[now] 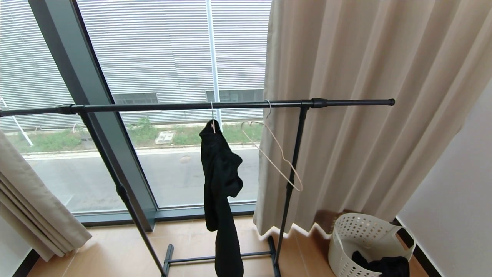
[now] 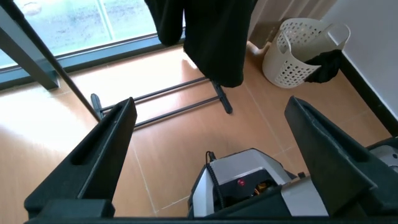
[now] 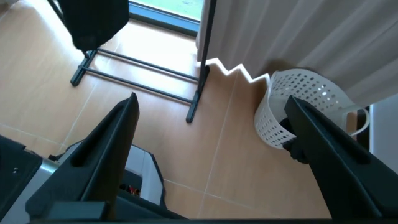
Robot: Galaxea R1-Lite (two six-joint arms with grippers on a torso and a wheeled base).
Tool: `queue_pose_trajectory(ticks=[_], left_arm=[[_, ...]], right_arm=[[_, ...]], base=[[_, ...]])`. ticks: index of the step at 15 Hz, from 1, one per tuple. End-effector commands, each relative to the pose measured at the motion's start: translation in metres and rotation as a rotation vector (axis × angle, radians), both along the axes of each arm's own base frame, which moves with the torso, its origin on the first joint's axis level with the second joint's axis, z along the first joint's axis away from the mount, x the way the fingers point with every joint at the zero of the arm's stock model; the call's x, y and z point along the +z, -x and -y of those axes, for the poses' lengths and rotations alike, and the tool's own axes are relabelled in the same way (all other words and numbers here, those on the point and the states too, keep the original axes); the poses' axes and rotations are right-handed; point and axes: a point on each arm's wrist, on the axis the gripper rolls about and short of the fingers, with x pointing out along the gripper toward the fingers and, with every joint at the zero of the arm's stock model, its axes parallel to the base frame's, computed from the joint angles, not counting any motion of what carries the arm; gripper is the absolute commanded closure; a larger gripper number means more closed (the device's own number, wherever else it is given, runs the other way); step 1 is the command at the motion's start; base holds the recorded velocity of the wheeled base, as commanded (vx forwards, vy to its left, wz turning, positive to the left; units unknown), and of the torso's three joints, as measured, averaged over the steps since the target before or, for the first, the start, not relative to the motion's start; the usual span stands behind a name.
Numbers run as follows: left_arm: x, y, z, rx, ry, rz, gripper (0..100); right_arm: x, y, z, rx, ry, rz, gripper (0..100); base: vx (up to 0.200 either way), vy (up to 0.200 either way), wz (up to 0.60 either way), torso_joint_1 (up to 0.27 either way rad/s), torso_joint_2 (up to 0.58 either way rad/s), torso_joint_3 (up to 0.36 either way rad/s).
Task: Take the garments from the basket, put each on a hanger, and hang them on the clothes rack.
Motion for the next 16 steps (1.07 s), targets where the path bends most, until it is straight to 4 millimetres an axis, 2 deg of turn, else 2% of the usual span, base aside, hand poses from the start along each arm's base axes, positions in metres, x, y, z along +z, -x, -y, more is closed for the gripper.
queue_pose_trajectory(ticks=[1,3,5,6,9,16], left_arm=[[0.000,0.004,-0.001,0.003,0.011,0.050,0],[0.000,0.007,-0.002,0.010,0.015,0.086,0],[0.000,0.008,-0.002,0.013,0.016,0.094,0],[0.000,0.014,-0.004,0.091,0.014,0.180,0],[-0.001,0.025,-0.005,0.108,0.034,0.309,0],[-0.003,0.027,-0.009,0.277,-0.008,0.352,0]], right_arm=[[0.001,0.004,0.002,-0.044,-0.015,0.047,0],[0.001,0.008,0.004,-0.143,-0.029,0.099,0],[0.001,0.009,0.004,-0.162,-0.033,0.117,0],[0.001,0.018,0.006,-0.221,-0.059,0.226,0],[0.001,0.023,0.006,-0.261,-0.070,0.292,0],[-0.002,0.034,0.005,-0.354,-0.082,0.435,0]], base=[[0.000,0.000,0.00,0.000,0.00,0.000],[0.000,0.000,0.00,0.000,0.00,0.000],[0.000,0.000,0.00,0.000,0.00,0.000],[0.000,0.000,0.00,0.000,0.00,0.000],[0.000,0.000,0.00,0.000,0.00,0.000],[0.000,0.000,0.00,0.000,0.00,0.000]])
